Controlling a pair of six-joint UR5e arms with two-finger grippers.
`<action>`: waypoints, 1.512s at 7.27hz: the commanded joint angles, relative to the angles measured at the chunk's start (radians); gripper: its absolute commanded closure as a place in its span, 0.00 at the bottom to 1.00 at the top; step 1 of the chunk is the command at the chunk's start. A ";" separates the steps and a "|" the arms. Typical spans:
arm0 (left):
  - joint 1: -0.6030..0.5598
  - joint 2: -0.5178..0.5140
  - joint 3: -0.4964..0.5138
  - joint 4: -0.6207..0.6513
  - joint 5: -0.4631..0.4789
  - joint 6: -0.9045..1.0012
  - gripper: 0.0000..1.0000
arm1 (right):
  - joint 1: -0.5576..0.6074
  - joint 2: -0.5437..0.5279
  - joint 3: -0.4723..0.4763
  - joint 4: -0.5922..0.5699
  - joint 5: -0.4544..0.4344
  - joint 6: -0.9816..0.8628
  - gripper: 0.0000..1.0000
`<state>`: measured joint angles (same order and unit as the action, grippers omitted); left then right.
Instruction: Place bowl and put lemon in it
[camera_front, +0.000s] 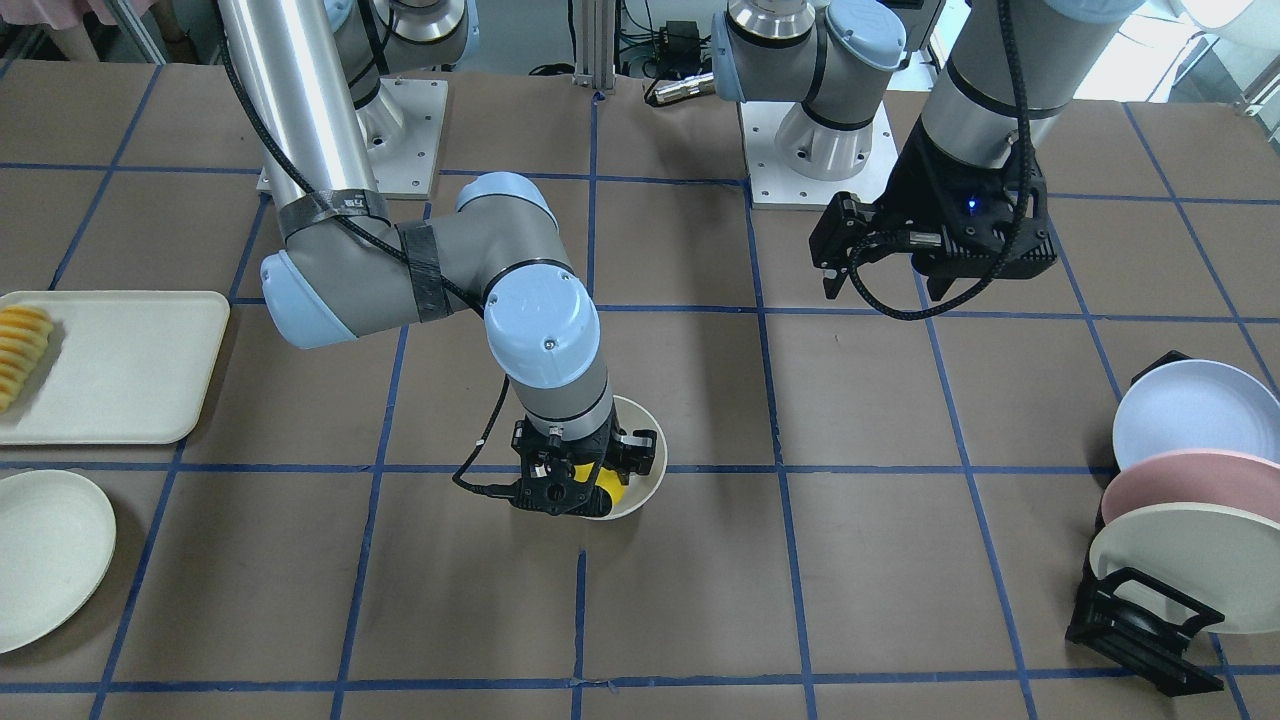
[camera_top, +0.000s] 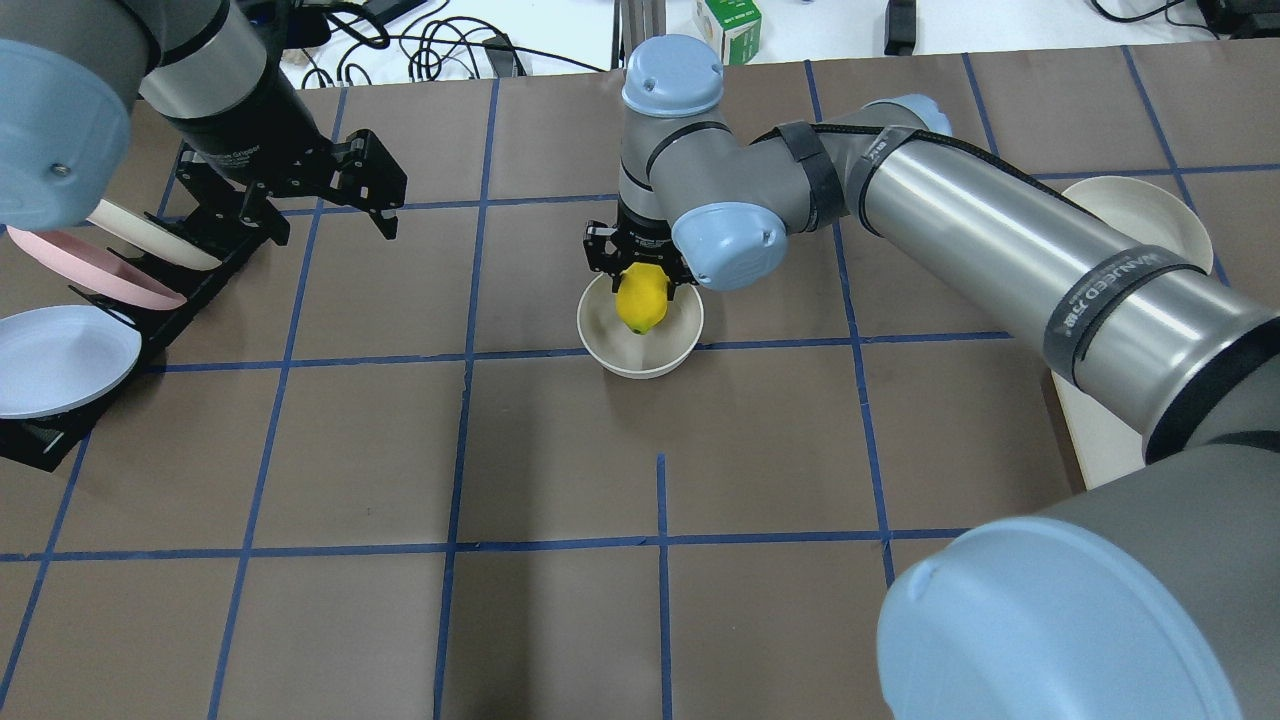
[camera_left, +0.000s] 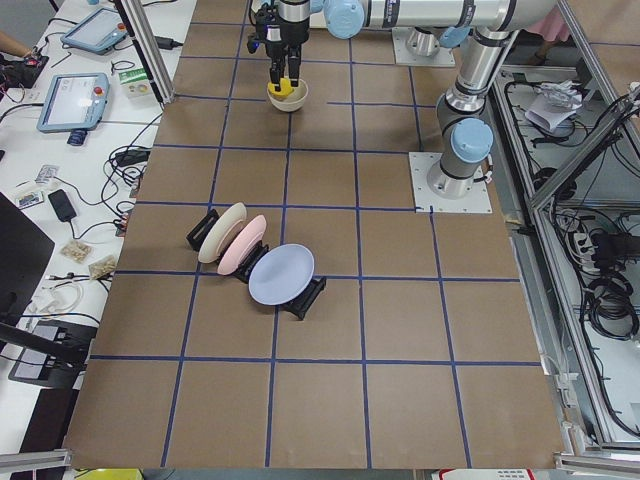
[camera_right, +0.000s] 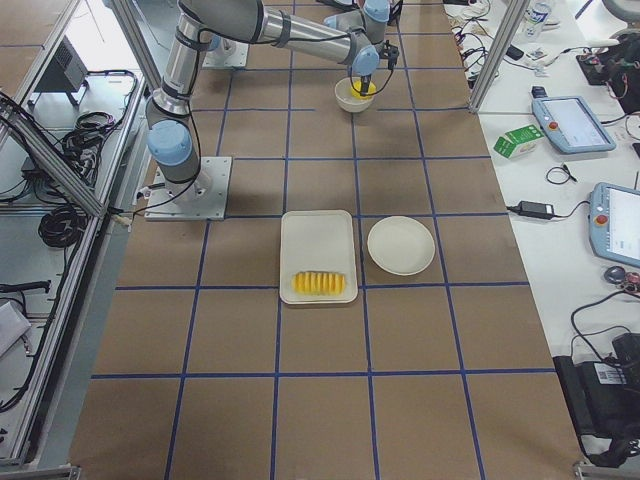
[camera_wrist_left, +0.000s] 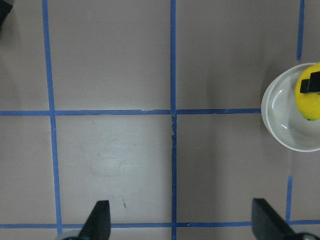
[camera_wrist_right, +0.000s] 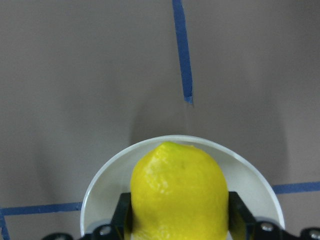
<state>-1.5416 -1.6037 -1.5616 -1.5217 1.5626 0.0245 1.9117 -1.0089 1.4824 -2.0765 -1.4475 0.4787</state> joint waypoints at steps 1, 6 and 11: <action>0.000 0.001 0.000 0.000 0.001 0.000 0.00 | 0.003 0.018 0.015 0.001 -0.001 0.000 0.78; 0.000 0.005 0.002 0.000 0.001 0.000 0.00 | 0.000 -0.025 0.021 0.013 -0.005 -0.003 0.00; 0.000 0.007 0.000 0.000 0.001 0.002 0.00 | -0.233 -0.298 0.027 0.292 -0.073 -0.217 0.00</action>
<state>-1.5417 -1.5968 -1.5608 -1.5217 1.5631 0.0261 1.7695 -1.2379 1.4983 -1.8640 -1.5141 0.3893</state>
